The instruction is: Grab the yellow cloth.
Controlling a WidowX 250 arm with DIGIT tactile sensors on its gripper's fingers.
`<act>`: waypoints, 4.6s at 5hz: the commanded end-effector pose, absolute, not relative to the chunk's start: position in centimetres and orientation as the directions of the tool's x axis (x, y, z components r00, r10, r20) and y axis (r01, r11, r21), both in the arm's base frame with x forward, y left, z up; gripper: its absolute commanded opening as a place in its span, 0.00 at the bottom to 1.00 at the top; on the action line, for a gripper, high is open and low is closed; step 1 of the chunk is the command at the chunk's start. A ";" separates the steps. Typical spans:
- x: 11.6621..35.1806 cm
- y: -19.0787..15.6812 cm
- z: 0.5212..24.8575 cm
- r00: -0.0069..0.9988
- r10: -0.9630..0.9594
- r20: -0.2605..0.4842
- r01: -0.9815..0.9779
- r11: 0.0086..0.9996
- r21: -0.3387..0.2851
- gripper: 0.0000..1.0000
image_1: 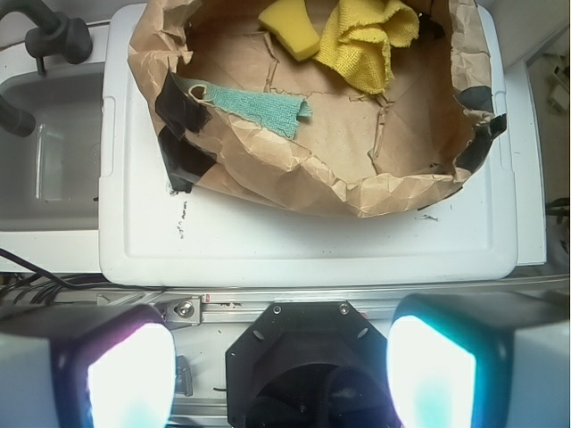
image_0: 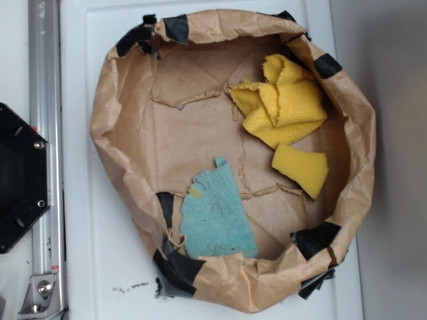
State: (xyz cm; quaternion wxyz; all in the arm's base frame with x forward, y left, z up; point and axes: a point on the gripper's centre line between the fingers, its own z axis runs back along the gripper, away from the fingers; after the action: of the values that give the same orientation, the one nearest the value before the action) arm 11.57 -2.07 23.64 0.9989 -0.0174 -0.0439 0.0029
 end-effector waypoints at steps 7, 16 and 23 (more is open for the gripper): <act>26.8 5.1 13.0 0.643 0.758 0.107 -0.761 0.649 -0.025 1.00; 32.4 8.6 5.3 0.536 0.779 0.327 -0.812 0.581 -0.054 0.00; 25.7 6.4 17.3 0.953 0.198 0.230 -0.191 0.980 -0.049 0.00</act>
State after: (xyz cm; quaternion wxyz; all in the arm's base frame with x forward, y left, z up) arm 24.96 4.08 16.13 0.9910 -0.0160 -0.0933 0.0944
